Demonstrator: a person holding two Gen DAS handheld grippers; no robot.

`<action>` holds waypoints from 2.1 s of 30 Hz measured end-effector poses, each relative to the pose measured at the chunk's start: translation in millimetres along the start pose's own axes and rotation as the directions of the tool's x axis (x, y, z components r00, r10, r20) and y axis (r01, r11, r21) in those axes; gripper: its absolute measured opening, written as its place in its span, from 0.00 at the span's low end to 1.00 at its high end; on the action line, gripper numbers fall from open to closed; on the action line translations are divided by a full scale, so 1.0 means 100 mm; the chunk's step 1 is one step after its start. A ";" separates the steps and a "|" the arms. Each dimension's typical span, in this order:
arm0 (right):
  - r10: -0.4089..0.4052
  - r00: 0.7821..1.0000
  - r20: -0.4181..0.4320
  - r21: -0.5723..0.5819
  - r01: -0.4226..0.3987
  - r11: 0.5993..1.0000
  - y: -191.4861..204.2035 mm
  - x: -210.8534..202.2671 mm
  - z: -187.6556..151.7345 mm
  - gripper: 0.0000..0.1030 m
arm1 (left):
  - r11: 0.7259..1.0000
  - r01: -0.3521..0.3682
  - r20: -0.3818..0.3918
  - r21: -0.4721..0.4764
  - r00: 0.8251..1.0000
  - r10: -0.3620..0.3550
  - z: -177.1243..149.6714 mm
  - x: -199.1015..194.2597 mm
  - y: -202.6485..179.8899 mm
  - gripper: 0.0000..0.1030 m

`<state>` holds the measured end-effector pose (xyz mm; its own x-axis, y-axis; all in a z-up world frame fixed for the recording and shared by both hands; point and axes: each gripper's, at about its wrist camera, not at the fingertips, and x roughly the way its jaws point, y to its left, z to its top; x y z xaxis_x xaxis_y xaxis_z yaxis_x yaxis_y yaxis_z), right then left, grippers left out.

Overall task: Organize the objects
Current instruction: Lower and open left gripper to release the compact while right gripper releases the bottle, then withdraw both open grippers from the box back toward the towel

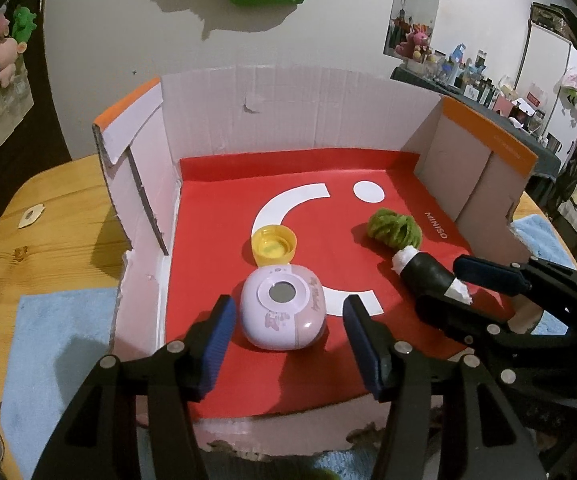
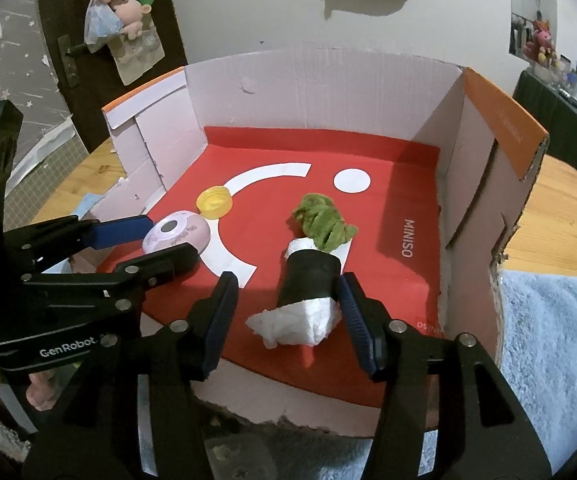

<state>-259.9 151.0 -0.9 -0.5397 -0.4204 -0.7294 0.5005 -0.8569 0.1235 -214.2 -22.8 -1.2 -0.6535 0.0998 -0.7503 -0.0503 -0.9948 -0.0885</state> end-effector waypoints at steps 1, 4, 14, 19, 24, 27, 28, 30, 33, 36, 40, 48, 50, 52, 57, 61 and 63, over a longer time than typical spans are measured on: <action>-0.001 1.000 0.002 0.002 0.001 1.000 0.00 -0.01 0.00 0.49 | 1.000 0.000 0.001 -0.001 1.000 0.000 0.00 -0.01 0.00 0.57; 0.000 1.000 0.006 0.003 0.000 1.000 0.00 -0.03 0.00 0.49 | 1.000 0.000 0.006 0.000 1.000 0.000 -0.01 -0.03 -0.02 0.59; 0.004 1.000 0.024 -0.002 -0.004 1.000 0.05 -0.16 -0.04 0.56 | 0.999 -0.029 0.039 -0.019 0.999 0.029 -0.07 -0.17 0.00 0.75; 0.006 0.999 0.037 -0.008 -0.005 1.000 0.09 -0.24 -0.06 0.62 | 0.999 -0.036 0.043 -0.037 0.998 0.037 -0.12 -0.23 0.04 0.75; -0.004 0.998 0.056 -0.014 0.005 1.000 0.11 -0.33 -0.08 0.66 | 0.998 -0.041 0.047 -0.043 0.998 0.043 -0.17 -0.29 0.05 0.79; -0.005 0.998 0.065 -0.017 0.006 1.000 0.14 -0.39 -0.10 0.68 | 0.998 -0.049 0.057 -0.049 0.997 0.052 -0.20 -0.34 0.05 0.85; -0.007 0.997 0.071 -0.020 0.009 1.000 0.15 -0.42 -0.11 0.70 | 0.997 -0.052 0.060 -0.051 0.997 0.055 -0.21 -0.36 0.05 0.86; -0.012 0.997 0.080 -0.023 0.014 1.000 0.16 -0.47 -0.13 0.73 | 0.997 -0.057 0.064 -0.055 0.996 0.061 -0.23 -0.39 0.06 0.91; -0.017 0.996 0.093 -0.024 0.020 1.000 0.18 -0.54 -0.16 0.74 | 0.997 -0.059 0.073 -0.055 0.995 0.063 -0.27 -0.45 0.06 0.91; -0.020 0.995 0.101 -0.020 0.022 1.000 0.18 -0.60 -0.19 0.77 | 0.997 -0.074 0.080 -0.034 0.994 0.077 -0.30 -0.49 0.01 0.95; -0.025 0.993 0.112 -0.016 0.027 1.000 0.17 -0.68 -0.25 0.78 | 0.996 -0.084 0.094 -0.025 0.992 0.086 -0.36 -0.57 -0.03 0.98; -0.030 0.991 0.130 -0.023 0.034 0.999 0.22 -0.82 -0.36 0.79 | 0.997 -0.069 0.091 -0.031 0.993 0.071 -0.46 -0.65 -0.05 0.98; -0.029 0.991 0.133 -0.027 0.033 0.999 0.24 -0.85 -0.39 0.82 | 0.997 -0.066 0.092 -0.030 0.993 0.069 -0.47 -0.66 -0.05 0.98; -0.032 0.990 0.136 -0.033 0.037 0.999 0.26 -0.88 -0.41 0.83 | 0.997 -0.065 0.092 -0.032 0.993 0.068 -0.50 -0.68 -0.06 0.98; -0.031 0.990 0.138 -0.038 0.037 0.999 0.30 -0.92 -0.48 0.83 | 0.998 -0.061 0.090 -0.036 0.994 0.064 -0.58 -0.74 -0.07 0.98; -0.026 0.991 0.135 -0.030 0.031 0.999 0.31 -0.94 -0.54 0.83 | 0.998 -0.057 0.086 -0.036 0.994 0.060 -0.63 -0.77 -0.08 0.98; -0.027 0.991 0.132 -0.028 0.031 0.999 0.31 -0.95 -0.57 0.83 | 0.998 -0.056 0.085 -0.035 0.995 0.059 -0.65 -0.78 -0.08 0.98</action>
<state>-154.7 181.6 33.5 -0.6377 -0.4329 -0.6372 0.5024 -0.8607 0.0820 -113.4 -21.0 15.2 -0.7170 0.0389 -0.6959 0.0130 -0.9975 -0.0691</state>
